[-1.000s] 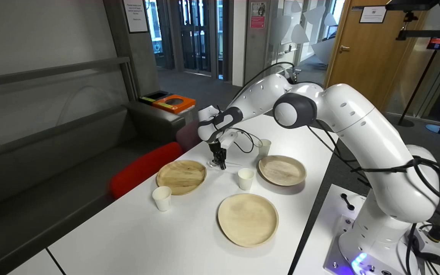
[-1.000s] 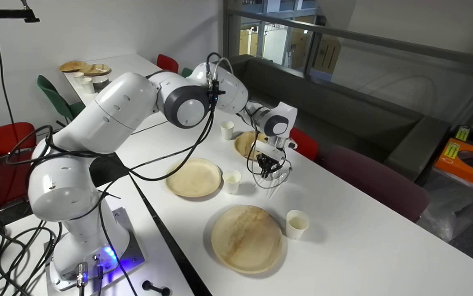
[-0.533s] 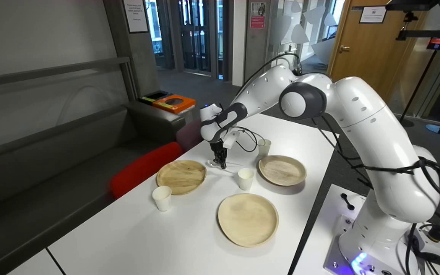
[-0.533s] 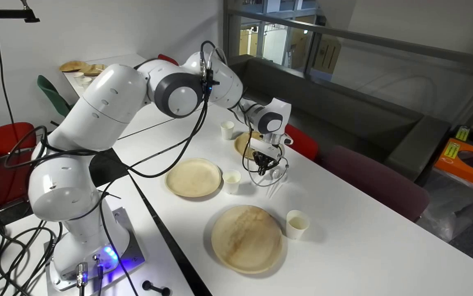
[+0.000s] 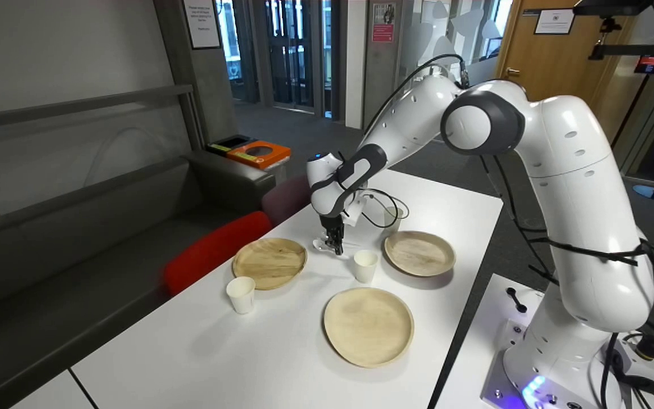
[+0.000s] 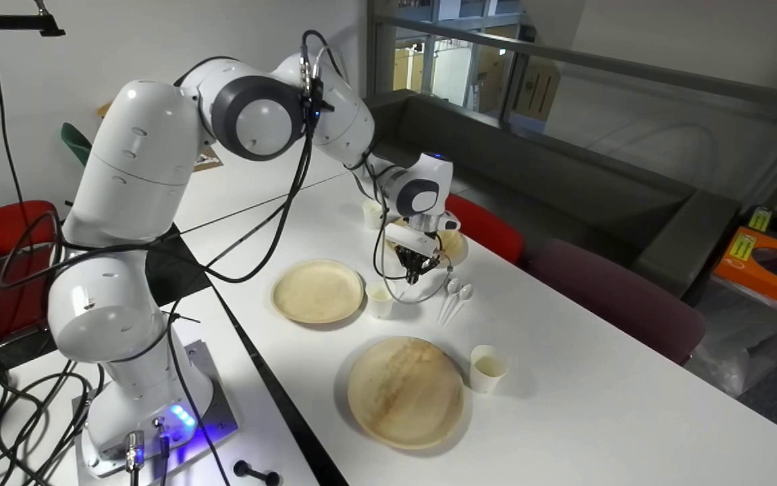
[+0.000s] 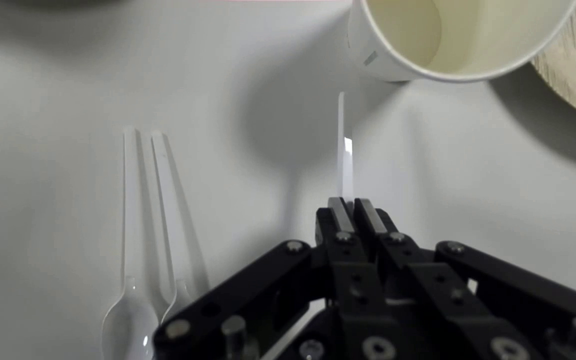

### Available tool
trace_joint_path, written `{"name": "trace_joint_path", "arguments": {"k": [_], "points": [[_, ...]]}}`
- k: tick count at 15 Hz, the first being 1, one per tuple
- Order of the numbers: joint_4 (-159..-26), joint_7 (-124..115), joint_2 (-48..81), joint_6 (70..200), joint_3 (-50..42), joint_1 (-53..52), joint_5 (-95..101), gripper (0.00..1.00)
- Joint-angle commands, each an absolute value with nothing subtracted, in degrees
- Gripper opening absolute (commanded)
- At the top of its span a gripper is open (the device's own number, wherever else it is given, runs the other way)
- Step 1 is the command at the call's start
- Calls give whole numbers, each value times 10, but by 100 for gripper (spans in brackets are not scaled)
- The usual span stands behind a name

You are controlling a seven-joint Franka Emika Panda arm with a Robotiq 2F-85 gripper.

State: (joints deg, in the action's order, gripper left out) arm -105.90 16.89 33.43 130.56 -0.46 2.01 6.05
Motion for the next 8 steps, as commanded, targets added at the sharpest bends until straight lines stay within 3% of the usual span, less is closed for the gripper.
{"name": "trace_joint_path", "arguments": {"k": [1, 8], "points": [[-1169, 156, 237, 1373, -4, 17, 82, 2], [-1269, 123, 137, 1482, -10, 10, 109, 2]]}}
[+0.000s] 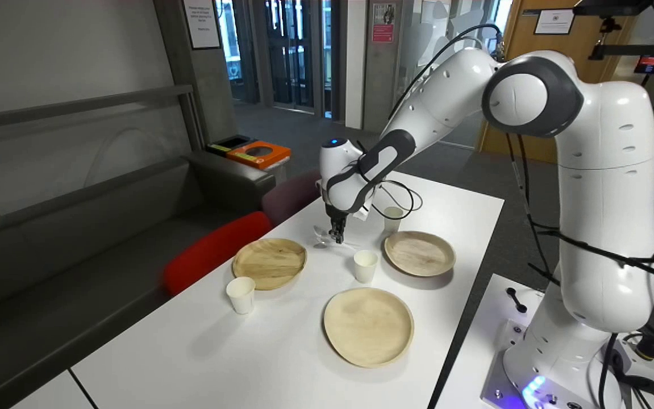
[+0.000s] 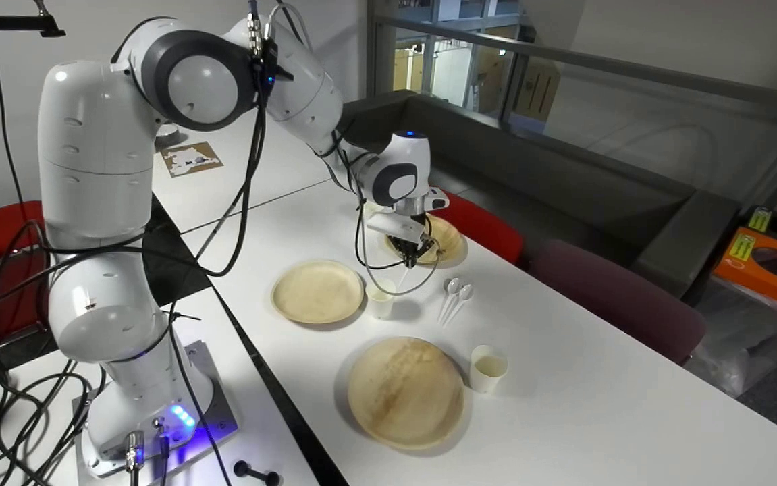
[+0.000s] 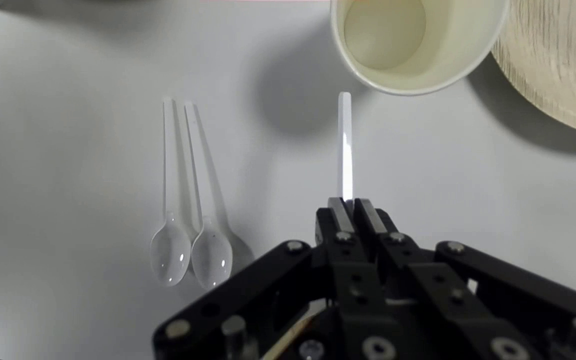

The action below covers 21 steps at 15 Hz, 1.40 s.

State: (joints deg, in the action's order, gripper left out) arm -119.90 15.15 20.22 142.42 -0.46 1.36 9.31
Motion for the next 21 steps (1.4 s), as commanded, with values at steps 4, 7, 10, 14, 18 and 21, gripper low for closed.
{"name": "trace_joint_path", "arguments": {"k": [4, 7, 10, 14, 18, 21], "points": [[-1314, 99, 97, 1551, -11, 8, 110, 2], [-1353, 113, 64, 1557, -5, 7, 108, 2], [-1396, 121, 15, 1537, 5, -1, 101, 2], [-1447, 128, -56, 1488, 26, -22, 83, 2], [-1432, 156, -70, 1327, 43, -50, 24, 2], [-1398, 143, -39, 1228, 46, -58, 8, 2]]}}
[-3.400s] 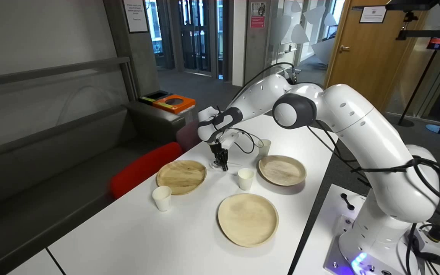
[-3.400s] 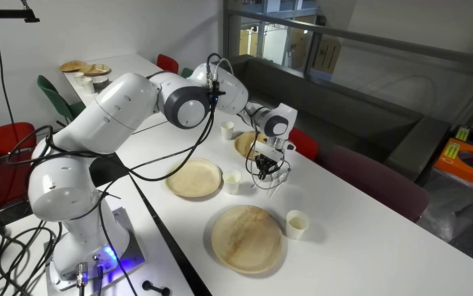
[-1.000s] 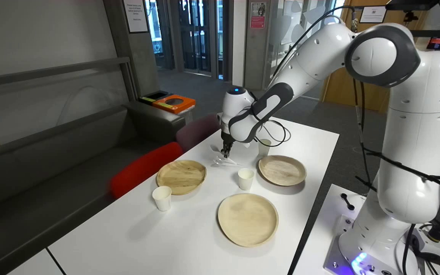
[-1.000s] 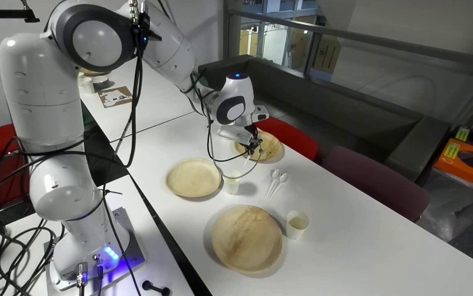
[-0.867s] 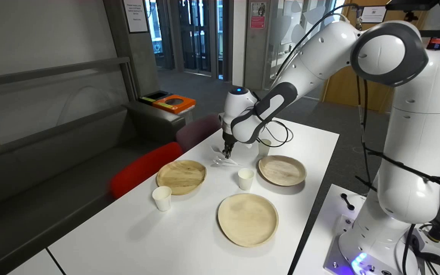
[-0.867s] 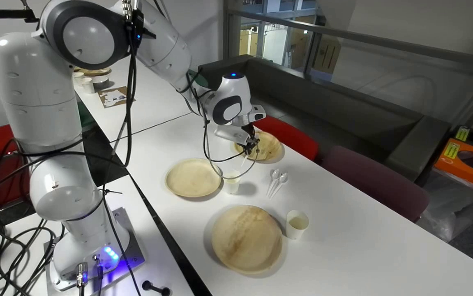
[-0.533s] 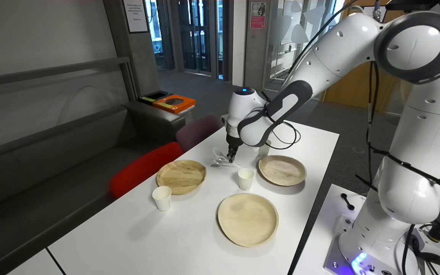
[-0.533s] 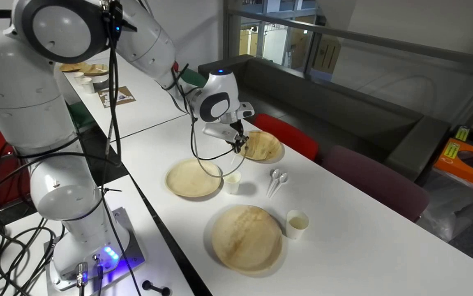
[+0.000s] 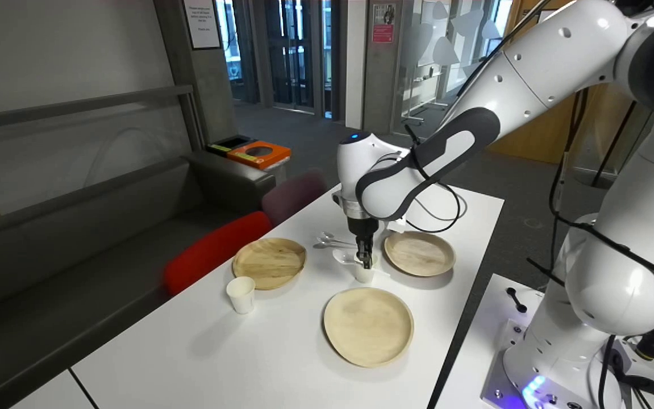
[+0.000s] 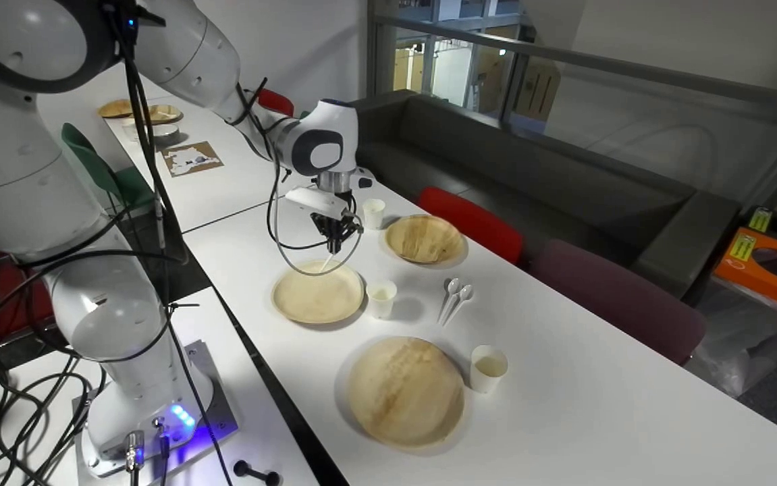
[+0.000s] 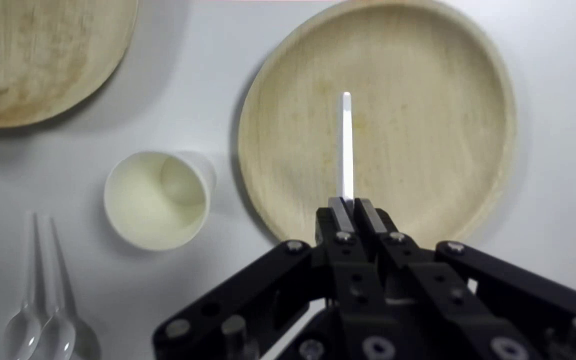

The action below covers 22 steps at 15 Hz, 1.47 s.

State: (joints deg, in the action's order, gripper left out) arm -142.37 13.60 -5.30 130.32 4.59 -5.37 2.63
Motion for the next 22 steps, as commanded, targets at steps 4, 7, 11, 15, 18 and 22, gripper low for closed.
{"name": "trace_joint_path", "arguments": {"k": [4, 7, 11, 15, 18, 22], "points": [[-1336, 97, 36, 1164, 44, -50, -6, 2], [-1288, 46, 104, 1166, 45, -48, -48, 2], [-1234, -41, 191, 1193, 48, -57, -72, 2], [-1292, -111, 188, 1237, 40, -65, -57, 2], [-1332, -135, 183, 1265, 38, -71, -49, 2], [-1345, -155, 197, 1291, 39, -76, -52, 2]]}}
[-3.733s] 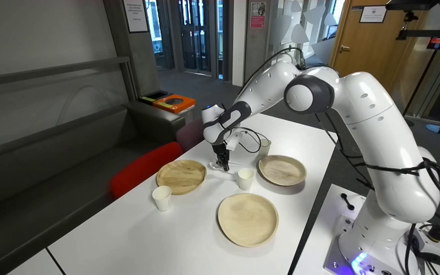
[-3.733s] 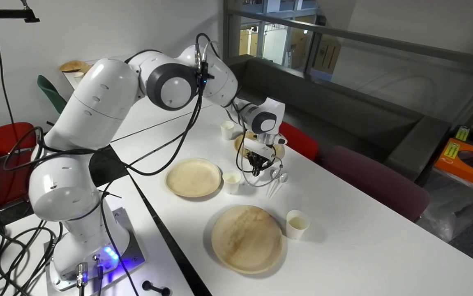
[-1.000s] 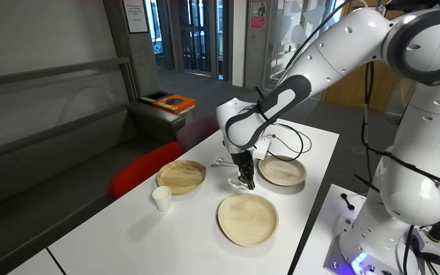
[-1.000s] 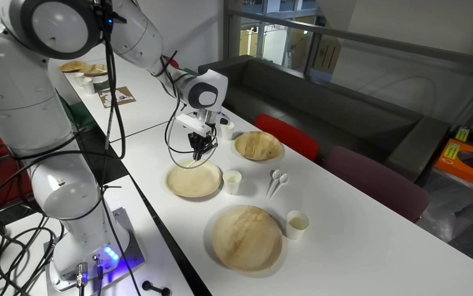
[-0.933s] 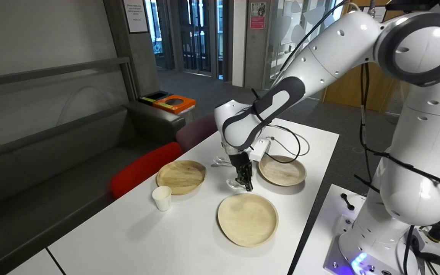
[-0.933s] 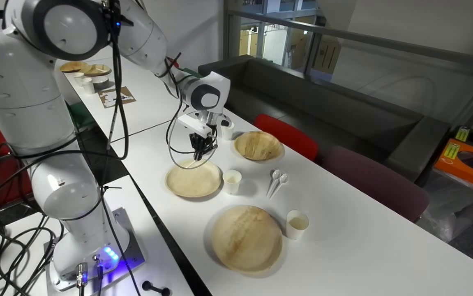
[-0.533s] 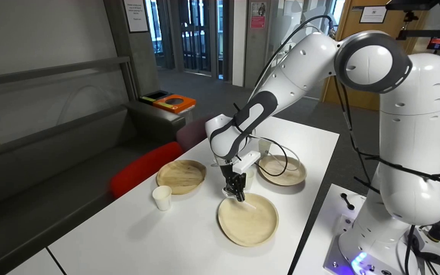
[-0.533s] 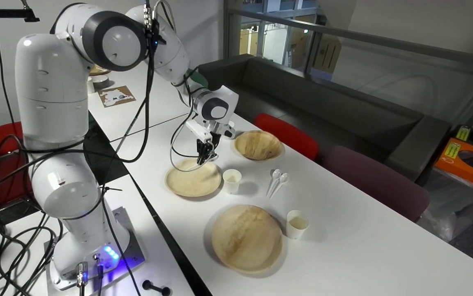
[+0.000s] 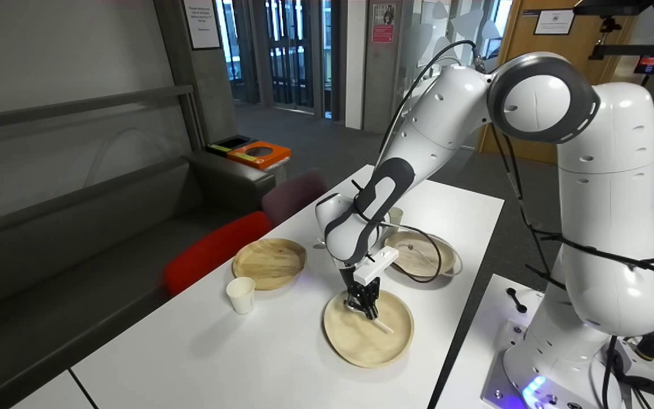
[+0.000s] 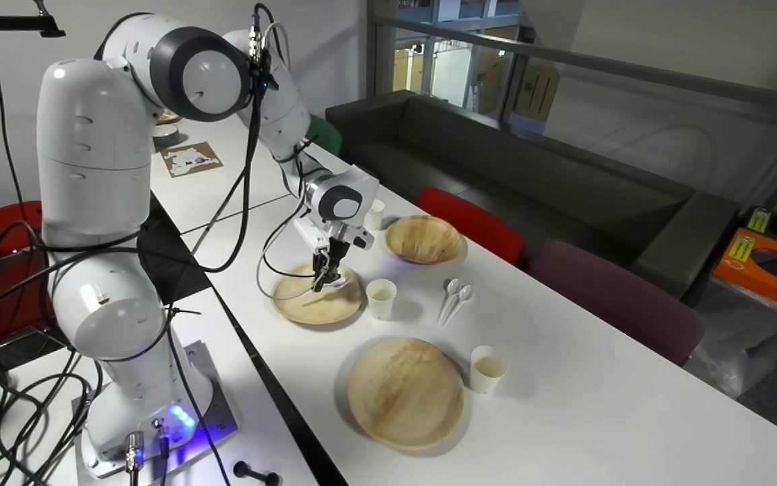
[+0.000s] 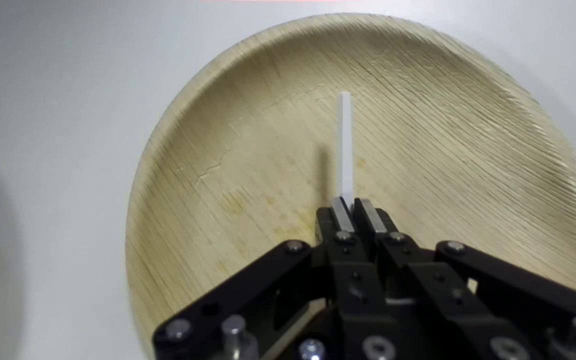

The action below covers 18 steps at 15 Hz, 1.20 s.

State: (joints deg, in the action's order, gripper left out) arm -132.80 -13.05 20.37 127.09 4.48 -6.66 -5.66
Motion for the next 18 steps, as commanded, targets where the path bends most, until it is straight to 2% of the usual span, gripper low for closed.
{"name": "trace_joint_path", "arguments": {"k": [1, 6, 7, 9, 15, 17, 18], "points": [[-1343, -160, 200, 1293, 40, -77, -53, 2], [-1332, -174, 212, 1298, 41, -83, -53, 2], [-1330, -176, 215, 1298, 41, -86, -51, 32], [-1325, -179, 219, 1297, 41, -89, -50, 39], [-1312, -178, 232, 1295, 39, -92, -50, 85], [-1309, -177, 235, 1295, 39, -92, -50, 98], [-1308, -177, 235, 1294, 39, -92, -51, 100]]}}
